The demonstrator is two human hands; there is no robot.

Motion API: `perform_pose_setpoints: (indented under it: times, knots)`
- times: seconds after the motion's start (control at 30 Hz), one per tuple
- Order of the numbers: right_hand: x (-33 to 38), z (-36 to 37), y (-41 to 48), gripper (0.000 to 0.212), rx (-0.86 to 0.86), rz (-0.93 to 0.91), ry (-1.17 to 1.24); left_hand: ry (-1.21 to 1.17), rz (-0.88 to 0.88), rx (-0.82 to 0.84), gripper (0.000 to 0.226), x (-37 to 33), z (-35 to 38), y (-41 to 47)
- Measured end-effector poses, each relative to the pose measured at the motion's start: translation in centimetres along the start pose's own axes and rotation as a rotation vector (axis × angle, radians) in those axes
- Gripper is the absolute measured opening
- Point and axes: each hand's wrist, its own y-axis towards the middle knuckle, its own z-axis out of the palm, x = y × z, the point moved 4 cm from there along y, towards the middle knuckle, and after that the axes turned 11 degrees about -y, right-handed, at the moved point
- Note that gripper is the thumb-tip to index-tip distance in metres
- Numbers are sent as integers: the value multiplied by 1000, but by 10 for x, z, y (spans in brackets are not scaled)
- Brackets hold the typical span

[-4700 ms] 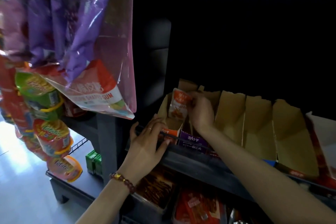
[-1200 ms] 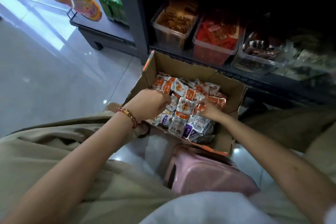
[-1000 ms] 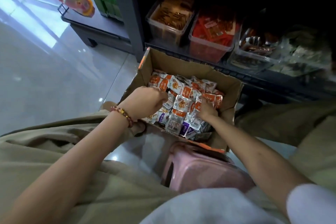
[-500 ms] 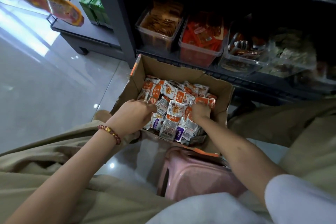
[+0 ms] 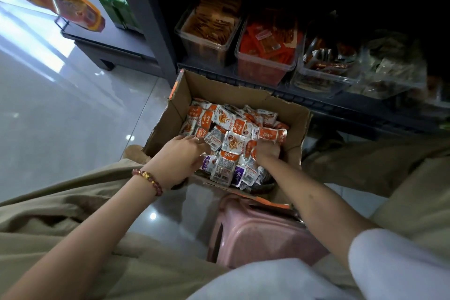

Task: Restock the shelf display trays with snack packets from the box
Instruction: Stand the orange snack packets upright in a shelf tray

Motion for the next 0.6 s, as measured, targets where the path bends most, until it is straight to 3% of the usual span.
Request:
perform_pose_setpoints:
  times: [0.1,0.2,0.37,0.53,0.6]
  knots:
    - [2,0,2,14,-77,-11,16,10,-23,-12,29,7,0,-3]
    - [-3,-21,0,12,-81,-126,187,-8,-47,-26,29,7,0,-3]
    - [0,-85,-35,15,-65,-292,733,-112,-57,-46,42,-4,4,1]
    - [32,-120,-81,10,263,-402,1385,-260,-84,-70,81,-15,9,4]
    - [44,-124,-86,8,327,-446,1513,-288,-153,-134,80,-13,5,2]
